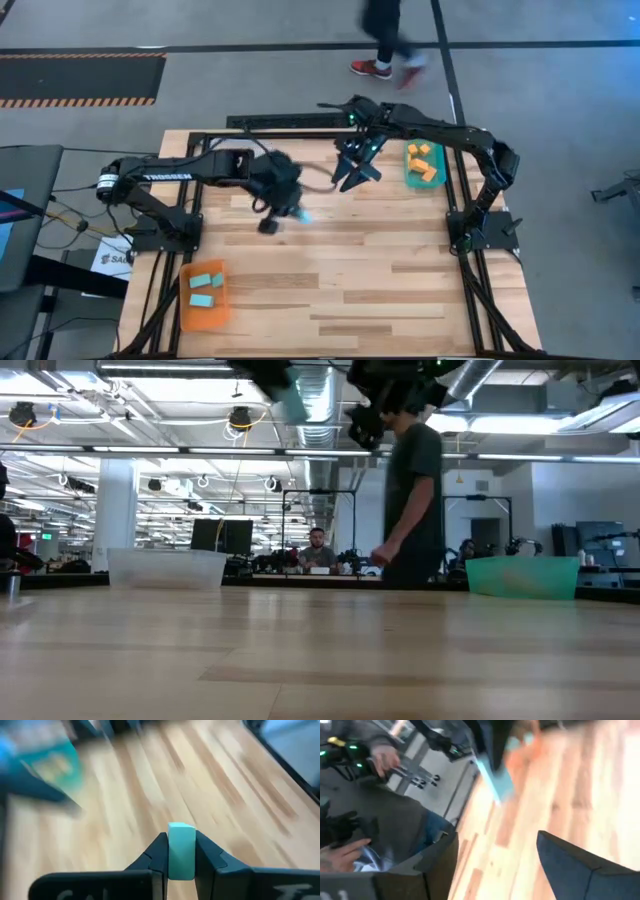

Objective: Sort & place blocks by color
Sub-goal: Put the light blue block into the orange bin, then return to Home Position

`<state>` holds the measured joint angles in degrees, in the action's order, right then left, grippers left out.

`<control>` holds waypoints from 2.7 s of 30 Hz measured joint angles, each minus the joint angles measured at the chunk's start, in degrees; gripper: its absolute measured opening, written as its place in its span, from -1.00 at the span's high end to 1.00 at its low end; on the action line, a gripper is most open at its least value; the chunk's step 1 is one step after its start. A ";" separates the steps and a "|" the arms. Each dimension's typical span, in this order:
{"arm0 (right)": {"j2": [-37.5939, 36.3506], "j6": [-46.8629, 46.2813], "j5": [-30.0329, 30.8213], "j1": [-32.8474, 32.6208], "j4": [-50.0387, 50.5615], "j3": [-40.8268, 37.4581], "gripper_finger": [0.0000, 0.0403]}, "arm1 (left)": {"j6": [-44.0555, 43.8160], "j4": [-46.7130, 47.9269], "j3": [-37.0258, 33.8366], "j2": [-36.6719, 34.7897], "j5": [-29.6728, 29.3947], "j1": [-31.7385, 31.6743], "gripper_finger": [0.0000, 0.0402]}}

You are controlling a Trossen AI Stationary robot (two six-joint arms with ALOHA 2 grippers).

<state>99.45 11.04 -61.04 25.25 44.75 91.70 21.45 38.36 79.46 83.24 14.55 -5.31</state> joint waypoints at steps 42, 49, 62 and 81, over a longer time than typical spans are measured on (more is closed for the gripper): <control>-0.39 -18.73 25.27 -16.04 0.17 -0.13 -0.46 | -85.18 10.22 -34.06 -14.71 -9.01 59.88 0.86; -0.39 -24.72 31.23 -21.46 -0.63 -0.13 -0.46 | -83.71 8.57 -34.03 -14.71 -7.43 60.23 0.28; -2.28 -31.18 42.47 -27.69 -0.39 -0.15 -0.46 | -71.53 8.53 -25.24 -15.28 -15.04 56.07 -0.34; -27.77 -27.72 80.97 -39.39 -0.58 -6.38 -0.46 | -24.79 -10.42 -17.95 -32.36 -34.91 21.56 0.57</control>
<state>71.68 -16.68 19.93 -14.14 44.18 85.32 -3.34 27.94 61.52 50.89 -20.36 16.25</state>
